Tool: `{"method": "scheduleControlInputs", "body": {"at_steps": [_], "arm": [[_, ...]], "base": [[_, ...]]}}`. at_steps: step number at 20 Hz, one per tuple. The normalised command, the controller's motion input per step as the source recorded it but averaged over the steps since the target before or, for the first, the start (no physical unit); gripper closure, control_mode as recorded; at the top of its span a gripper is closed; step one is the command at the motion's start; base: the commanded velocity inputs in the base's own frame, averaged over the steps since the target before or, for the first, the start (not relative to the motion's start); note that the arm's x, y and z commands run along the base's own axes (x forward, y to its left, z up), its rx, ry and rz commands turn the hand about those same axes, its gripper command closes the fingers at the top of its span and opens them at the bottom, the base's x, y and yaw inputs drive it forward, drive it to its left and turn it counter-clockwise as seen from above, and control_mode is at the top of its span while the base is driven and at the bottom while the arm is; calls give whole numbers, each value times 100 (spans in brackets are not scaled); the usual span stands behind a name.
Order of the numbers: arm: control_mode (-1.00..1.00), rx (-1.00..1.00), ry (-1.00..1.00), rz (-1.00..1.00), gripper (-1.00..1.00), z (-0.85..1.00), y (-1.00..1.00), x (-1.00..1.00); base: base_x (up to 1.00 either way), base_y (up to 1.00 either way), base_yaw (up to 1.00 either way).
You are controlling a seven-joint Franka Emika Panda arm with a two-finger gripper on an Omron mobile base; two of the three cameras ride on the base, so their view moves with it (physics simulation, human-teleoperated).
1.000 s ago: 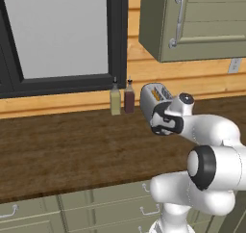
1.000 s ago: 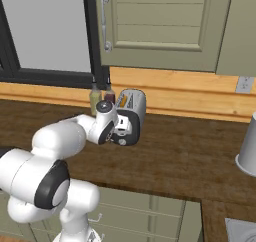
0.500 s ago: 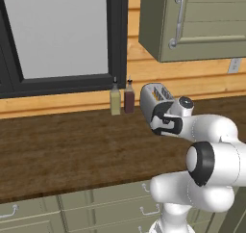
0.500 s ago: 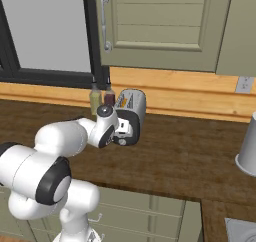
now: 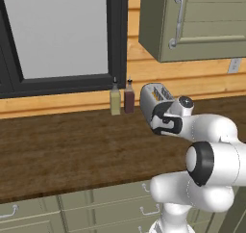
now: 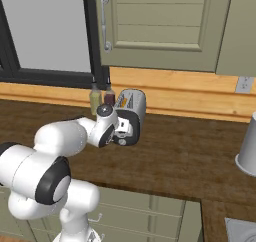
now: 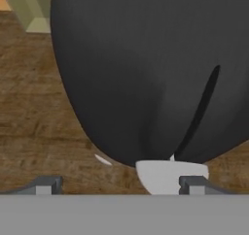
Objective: Start the toaster. Once the lever pops up, take the bread to the plate on the dining counter.
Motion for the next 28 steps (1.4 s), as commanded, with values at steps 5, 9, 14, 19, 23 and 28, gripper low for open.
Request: {"method": "scheduleControlInputs", "body": {"at_steps": [5,9,14,19,23,28], "arm": [[-100,0,-2,0,-100,3,0,0],[-100,0,-10,-6,-100,42,0,0],[-100,0,-18,-6,-100,64,0,0],[-100,0,-20,-6,-100,73,0,0],[-100,0,-20,0,-100,54,0,0],[-100,0,-7,0,-100,15,0,10]], "base": [[0,0,0],[0,0,0],[0,0,0],[0,0,0],[0,0,0],[0,0,0]]}}
